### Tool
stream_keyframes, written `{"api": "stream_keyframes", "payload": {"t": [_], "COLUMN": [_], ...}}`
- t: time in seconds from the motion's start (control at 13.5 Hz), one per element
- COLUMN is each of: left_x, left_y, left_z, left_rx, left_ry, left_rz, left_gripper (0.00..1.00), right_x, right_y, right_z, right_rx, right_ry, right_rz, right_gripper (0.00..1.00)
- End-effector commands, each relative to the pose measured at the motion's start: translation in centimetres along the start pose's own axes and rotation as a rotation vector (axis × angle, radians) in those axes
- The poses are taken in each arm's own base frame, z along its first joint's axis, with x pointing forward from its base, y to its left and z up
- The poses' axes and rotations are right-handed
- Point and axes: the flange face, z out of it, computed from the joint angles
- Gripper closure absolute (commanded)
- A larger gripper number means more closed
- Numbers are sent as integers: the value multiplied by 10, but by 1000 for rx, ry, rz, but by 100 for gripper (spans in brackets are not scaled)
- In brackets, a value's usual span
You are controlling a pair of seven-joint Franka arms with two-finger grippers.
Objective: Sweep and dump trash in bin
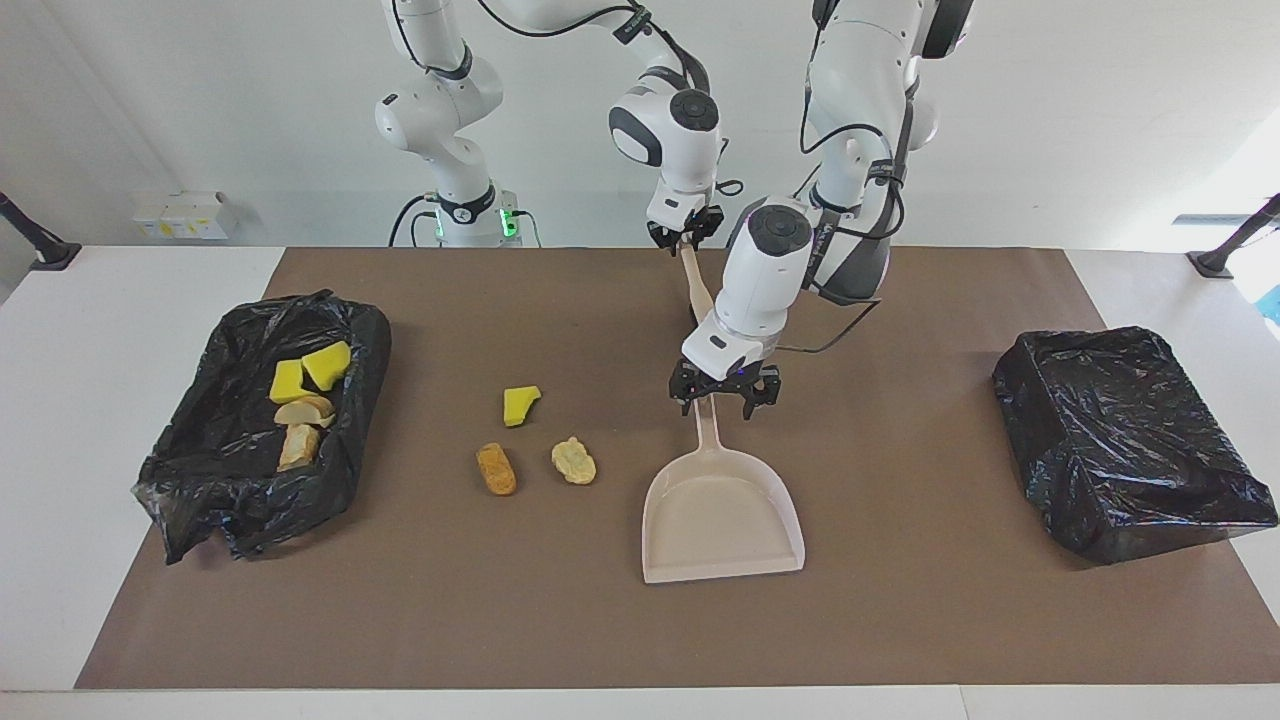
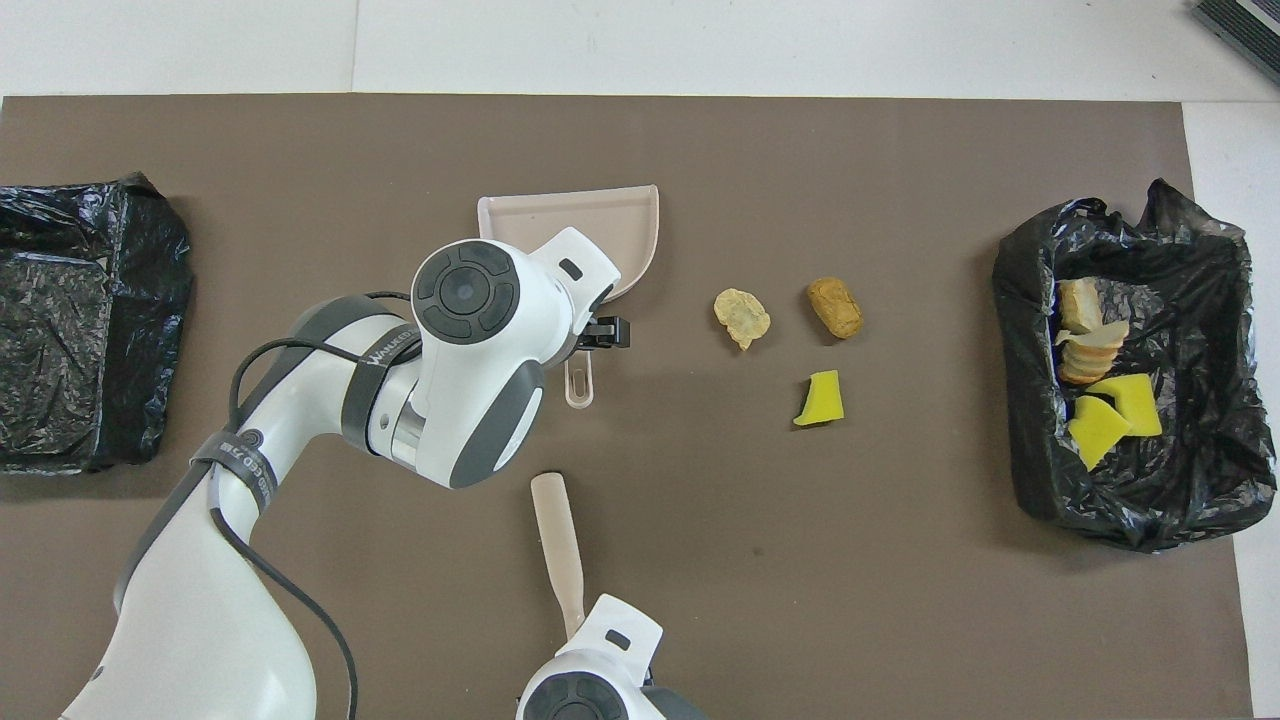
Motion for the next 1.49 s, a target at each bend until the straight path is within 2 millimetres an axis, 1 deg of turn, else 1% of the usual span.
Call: {"api": "stream_keyframes", "payload": {"t": [0.0, 0.15, 0.22, 0.3, 0.37, 0.45, 0.52, 0.59, 0.67, 0.74, 0.89, 0.97, 1.04, 1.11, 1.19, 1.26, 1.34, 1.41], "left_x": [-5, -1, -1, -2, -2, -1, 0, 3, 12, 25, 49, 56, 64, 72, 75, 77, 78, 77], "left_y": [9, 6, 6, 6, 5, 4, 1, -3, -14, -28, -58, -72, -87, -107, -123, -136, -146, -154], "left_z": [14, 10, 10, 11, 11, 11, 11, 7, 0, -13, -35, -41, -49, -58, -60, -66, -69, -67], "left_rx": [-3, -4, -4, -1, 0, 1, 3, 1, 1, 12, 85, 101, 115, 121, 124, 123, 123, 121], "left_ry": [23, 26, 25, 21, 19, 20, 20, 25, 38, 54, 81, 67, 49, 15, -19, -27, -38, -60], "left_rz": [-71, -75, -79, -82, -80, -79, -77, -81, -89, -91, -60, -38, 22, 104, 182, 252, 352, 444], "left_gripper": [9, 9, 22, 51, 87, 100, 100, 100, 100, 100, 100, 100, 100, 100, 100, 100, 100, 100], "right_x": [4, 9, 15, 17, 14, 15, 13, 12, 14, 17, 24, 30, 37, 49, 63, 79, 92, 103], "right_y": [1, 0, 8, 17, 24, 42, 58, 75, 96, 115, 148, 164, 182, 207, 239, 267, 291, 318], "right_z": [-5, -10, -15, -22, -36, -54, -69, -83, -97, -106, -119, -121, -122, -122, -122, -121, -120, -118], "right_rx": [30, 36, 38, 29, 22, 10, -5, -21, -26, -34, -67, -99, -146, -198, -251, -261, -249, -257], "right_ry": [8, 9, 10, -2, -8, -22, -42, -54, -61, -74, -73, -65, -43, -23, -4, 17, 39, 58], "right_rz": [23, 37, 60, 76, 78, 100, 104, 98, 110, 113, 124, 137, 151, 159, 147, 125, 107, 78], "right_gripper": [100, 100, 100, 100, 100, 100, 100, 100, 100, 100, 100, 100, 100, 100, 100, 100, 100, 100]}}
